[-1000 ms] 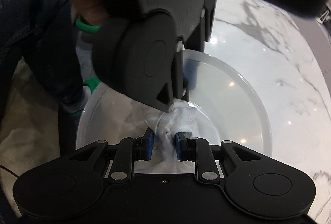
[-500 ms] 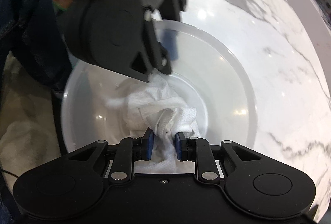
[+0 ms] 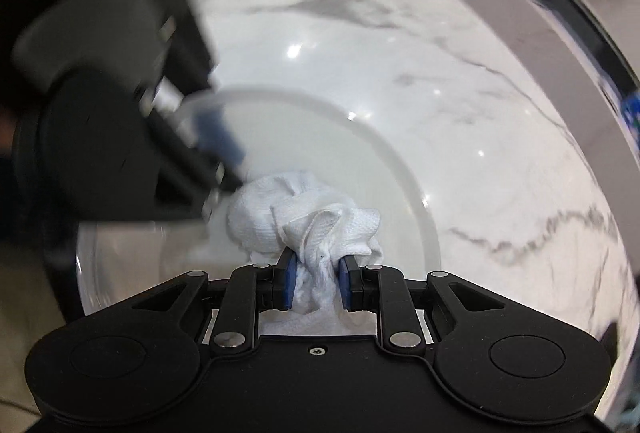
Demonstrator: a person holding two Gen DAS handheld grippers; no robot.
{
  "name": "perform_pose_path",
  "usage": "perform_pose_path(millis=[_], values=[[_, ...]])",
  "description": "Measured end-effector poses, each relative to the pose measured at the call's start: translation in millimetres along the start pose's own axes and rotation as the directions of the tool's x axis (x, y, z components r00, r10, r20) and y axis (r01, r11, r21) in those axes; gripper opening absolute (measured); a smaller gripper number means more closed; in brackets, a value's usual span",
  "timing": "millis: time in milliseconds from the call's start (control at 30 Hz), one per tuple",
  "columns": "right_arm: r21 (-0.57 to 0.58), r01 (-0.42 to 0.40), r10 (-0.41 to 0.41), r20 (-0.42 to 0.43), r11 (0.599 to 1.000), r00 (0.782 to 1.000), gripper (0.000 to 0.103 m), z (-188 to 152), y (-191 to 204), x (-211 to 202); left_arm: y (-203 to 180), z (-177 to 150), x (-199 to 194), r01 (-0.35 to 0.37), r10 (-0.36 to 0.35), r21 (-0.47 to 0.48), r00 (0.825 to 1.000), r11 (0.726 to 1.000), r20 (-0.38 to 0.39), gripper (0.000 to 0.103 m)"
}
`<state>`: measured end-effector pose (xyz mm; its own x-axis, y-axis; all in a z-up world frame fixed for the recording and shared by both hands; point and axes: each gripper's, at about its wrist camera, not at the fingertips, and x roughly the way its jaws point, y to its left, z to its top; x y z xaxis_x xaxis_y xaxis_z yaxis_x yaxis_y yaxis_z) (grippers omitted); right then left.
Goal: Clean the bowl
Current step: 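Rub the cloth around the bowl bottom with the right tool while the left tool holds the rim, then wipe the cloth along the inner wall with the right tool while the left tool holds the rim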
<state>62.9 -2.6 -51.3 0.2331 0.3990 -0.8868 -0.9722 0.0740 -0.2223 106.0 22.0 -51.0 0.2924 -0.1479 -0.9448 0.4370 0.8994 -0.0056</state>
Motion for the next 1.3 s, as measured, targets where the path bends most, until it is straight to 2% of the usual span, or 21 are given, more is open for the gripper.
perform_pose_path(millis=[100, 200, 267, 533, 800, 967, 1100, 1300], values=[[0.055, 0.0, -0.002, 0.04, 0.999, 0.999, 0.019, -6.0, -8.3, -4.4, -12.8, -0.1, -3.9, -0.029, 0.029, 0.02, 1.0, 0.999, 0.004, 0.013], [0.086, 0.017, -0.023, 0.066, 0.996, 0.998, 0.019, -18.3, -10.9, -23.3, -6.0, -0.8, -1.2, -0.002, 0.003, -0.059, 1.0, 0.998, 0.027, 0.013], [0.111, 0.028, -0.036, 0.077, 0.993, 0.996, 0.019, -18.8, -13.3, -21.2, -1.7, 1.2, 0.3, 0.0, 0.003, -0.098, 0.999, 0.995, 0.035, 0.013], [0.116, 0.067, -0.082, 0.124, 0.991, 0.989, 0.019, -30.6, -7.7, -29.7, -9.5, 2.0, 2.7, -0.025, 0.037, -0.122, 0.995, 0.992, 0.092, 0.014], [0.159, 0.087, -0.119, 0.203, 0.983, 0.972, 0.019, -31.8, -10.7, -29.6, -27.9, -8.8, 1.5, -0.09, 0.097, -0.055, 0.985, 0.994, 0.14, 0.016], [0.171, 0.064, -0.105, 0.244, 0.983, 0.964, 0.019, -28.4, -8.4, -38.7, -33.1, -4.6, 0.8, -0.086, 0.09, -0.033, 0.99, 0.996, 0.11, 0.017], [0.213, 0.013, -0.068, 0.255, 0.977, 0.965, 0.019, -24.4, -16.9, -41.2, -37.1, -5.8, 1.6, -0.102, 0.102, -0.002, 0.989, 0.995, 0.108, 0.018], [0.208, 0.035, -0.087, 0.247, 0.978, 0.965, 0.019, -20.3, -18.7, -38.7, -39.6, -7.5, 2.3, -0.109, 0.106, 0.023, 0.989, 0.994, 0.108, 0.019]])
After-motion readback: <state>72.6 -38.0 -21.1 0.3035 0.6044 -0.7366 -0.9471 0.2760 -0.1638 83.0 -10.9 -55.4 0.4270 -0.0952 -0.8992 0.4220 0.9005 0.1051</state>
